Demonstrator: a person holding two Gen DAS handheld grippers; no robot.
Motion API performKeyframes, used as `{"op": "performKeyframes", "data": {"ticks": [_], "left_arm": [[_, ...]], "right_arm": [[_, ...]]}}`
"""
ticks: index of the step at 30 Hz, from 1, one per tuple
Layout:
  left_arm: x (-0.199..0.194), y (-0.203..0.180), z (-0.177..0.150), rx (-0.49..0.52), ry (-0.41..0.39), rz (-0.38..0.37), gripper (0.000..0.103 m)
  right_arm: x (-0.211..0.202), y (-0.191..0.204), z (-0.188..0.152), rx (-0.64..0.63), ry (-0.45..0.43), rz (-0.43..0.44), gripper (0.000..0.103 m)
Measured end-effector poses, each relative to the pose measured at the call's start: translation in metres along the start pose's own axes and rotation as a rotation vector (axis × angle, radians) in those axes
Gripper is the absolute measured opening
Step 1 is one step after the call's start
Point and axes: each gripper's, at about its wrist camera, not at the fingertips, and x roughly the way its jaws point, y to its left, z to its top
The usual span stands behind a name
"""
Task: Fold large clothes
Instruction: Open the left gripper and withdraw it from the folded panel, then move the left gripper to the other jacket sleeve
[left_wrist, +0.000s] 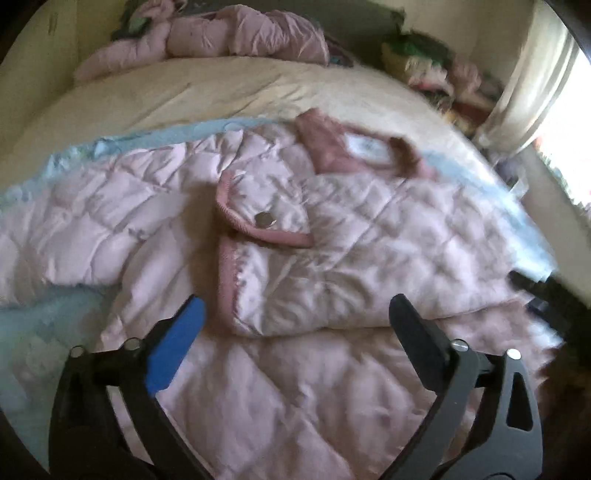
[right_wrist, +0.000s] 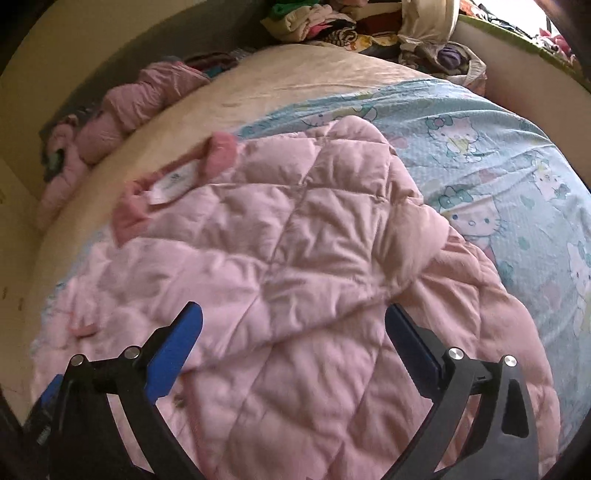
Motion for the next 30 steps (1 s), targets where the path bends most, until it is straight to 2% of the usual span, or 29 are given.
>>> {"op": "performKeyframes", "data": {"ticks": [6,9,13,20,24,30], "left_arm": [[-0.050,0.008,-0.015,-0.035,-0.066,0.041,0.094],[-0.060,0.012,-0.021,-0.049,-0.039,0.066,0.094],[-0.083,0.013,-0.025,-0.037,-0.057,0.112,0.094],[-0.109,0.022,-0.021,-0.075,-0.078,0.132,0.094],[-0.119,0.030,-0.019,-0.084,-0.091,0.157,0.094],[-0.134,0.060,-0.018,-0.138,-0.107,0.183,0.094]], "right_arm": [[-0.061,-0.003,0.003,-0.045,-0.052,0.082,0.099],[-0.086,-0.006,0.002,-0.044,-0.062,0.141,0.099],[-0.111,-0.008,0.003,-0.069,-0.101,0.168,0.099],[-0.132,0.001,-0.002,-0.133,-0.136,0.224,0.099],[-0.136,0.014,-0.005,-0.177,-0.158,0.227,0.099],[-0.141,0.040,-0.008,-0.234,-0.181,0.260,0.099]]}}
